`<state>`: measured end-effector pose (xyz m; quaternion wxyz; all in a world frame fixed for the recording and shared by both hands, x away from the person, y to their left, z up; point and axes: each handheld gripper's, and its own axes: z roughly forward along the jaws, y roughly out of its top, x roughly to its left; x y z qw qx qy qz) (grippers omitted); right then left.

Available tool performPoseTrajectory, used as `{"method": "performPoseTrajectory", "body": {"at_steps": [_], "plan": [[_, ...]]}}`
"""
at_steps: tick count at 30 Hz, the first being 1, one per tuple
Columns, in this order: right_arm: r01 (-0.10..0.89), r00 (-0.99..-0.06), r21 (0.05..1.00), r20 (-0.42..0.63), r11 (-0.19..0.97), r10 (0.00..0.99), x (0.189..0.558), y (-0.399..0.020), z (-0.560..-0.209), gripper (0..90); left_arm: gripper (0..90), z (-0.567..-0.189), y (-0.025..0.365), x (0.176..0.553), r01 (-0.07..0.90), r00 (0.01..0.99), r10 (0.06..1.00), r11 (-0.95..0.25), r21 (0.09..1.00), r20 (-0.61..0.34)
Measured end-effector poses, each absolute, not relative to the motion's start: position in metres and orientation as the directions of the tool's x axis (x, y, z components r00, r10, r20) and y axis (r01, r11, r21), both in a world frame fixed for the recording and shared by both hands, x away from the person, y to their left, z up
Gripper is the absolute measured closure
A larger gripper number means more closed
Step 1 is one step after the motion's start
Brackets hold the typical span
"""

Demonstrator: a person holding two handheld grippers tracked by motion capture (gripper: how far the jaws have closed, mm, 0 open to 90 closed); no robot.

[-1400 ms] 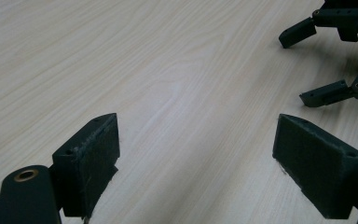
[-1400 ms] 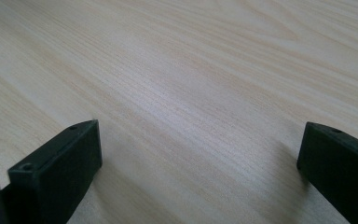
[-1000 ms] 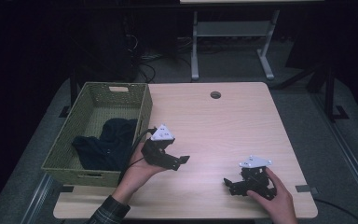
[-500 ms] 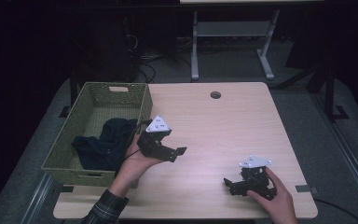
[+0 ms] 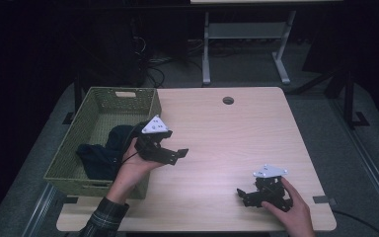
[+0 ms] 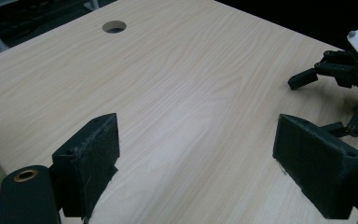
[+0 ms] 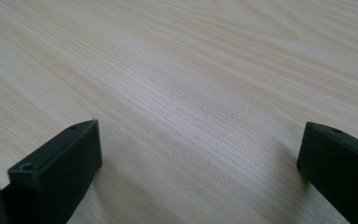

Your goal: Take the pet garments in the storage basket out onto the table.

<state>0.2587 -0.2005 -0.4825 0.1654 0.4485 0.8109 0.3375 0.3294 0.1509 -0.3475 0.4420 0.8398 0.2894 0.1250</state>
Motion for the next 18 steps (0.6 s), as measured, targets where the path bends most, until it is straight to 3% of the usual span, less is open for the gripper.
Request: {"method": "performPoseTrajectory", "body": {"at_steps": [18], "plan": [[0.616,-0.543,0.696,0.035,0.370,0.839,0.259,-0.201,-0.483,0.0,13.8,-0.345,0.174,0.333,0.383,0.789,0.612,-0.430,0.818,-0.047]]}}
